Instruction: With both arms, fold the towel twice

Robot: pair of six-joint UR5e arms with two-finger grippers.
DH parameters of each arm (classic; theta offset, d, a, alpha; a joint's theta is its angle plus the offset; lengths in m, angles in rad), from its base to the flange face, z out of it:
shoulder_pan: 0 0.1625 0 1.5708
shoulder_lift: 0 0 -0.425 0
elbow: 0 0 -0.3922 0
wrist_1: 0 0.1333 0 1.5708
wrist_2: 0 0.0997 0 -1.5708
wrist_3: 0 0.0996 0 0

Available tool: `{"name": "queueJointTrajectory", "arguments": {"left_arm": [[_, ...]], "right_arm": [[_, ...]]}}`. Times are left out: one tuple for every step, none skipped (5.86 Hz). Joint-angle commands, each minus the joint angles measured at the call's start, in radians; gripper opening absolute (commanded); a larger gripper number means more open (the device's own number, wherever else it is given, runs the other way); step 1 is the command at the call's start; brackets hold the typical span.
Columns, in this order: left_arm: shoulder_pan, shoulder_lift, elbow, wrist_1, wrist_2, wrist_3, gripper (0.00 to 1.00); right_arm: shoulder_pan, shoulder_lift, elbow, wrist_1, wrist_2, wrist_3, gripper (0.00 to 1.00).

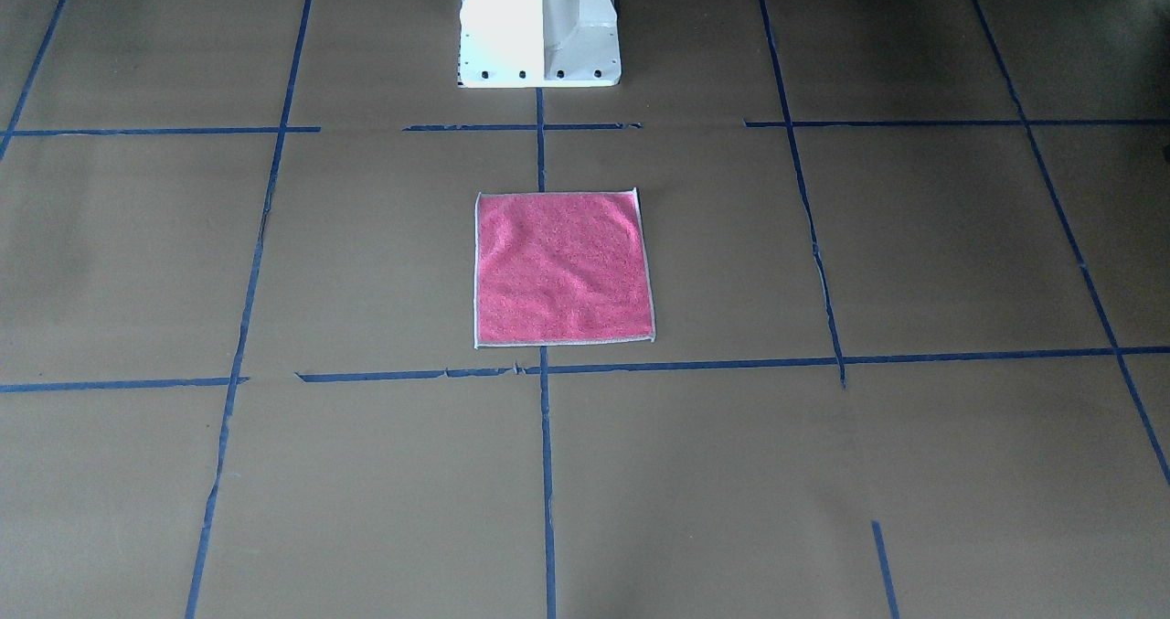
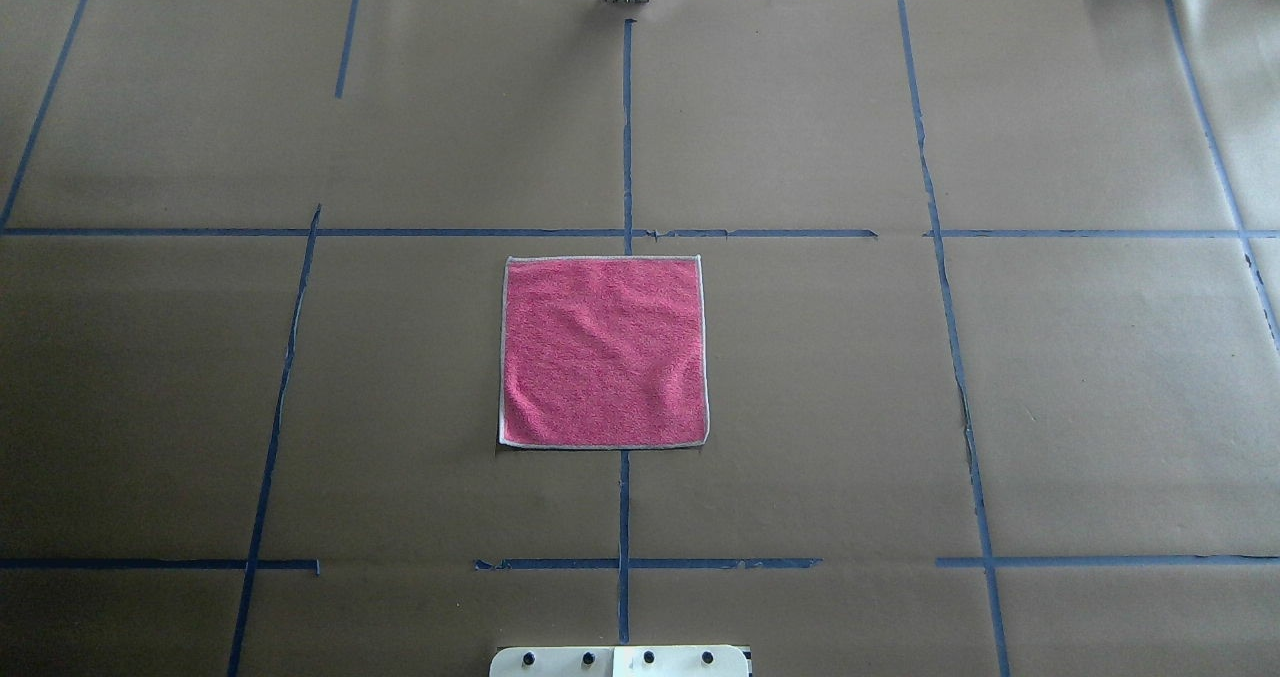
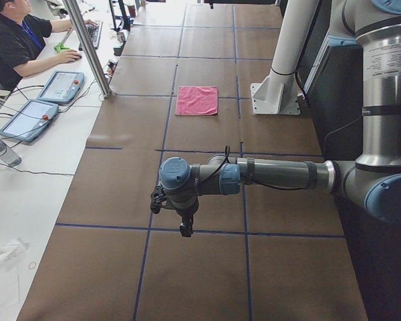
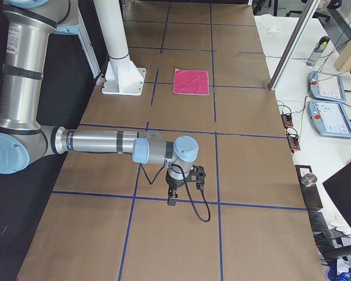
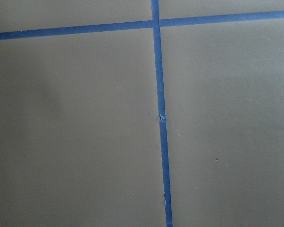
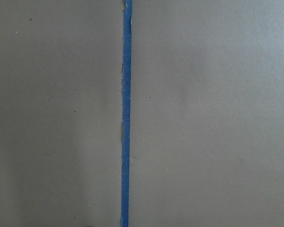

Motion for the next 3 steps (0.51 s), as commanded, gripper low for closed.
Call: {"name": "queueJointTrajectory", "arguments": {"left_arm": [[0.001,-0.005,0.000,-0.002,-0.003,-0.001,1.00],[0.002,-0.006,-0.021,-0.002,0.001,0.002,1.00],[0.005,-0.018,-0.062,-0.029,0.006,0.001,1.00]], "right_arm": [[0.000,0.002,0.002,0.002,0.000,-0.001,1.00],[0.000,0.002,-0.003,0.047,-0.002,-0.003,1.00],[0.000,0.003,0.002,0.184,0.000,0.000,1.00]]}}
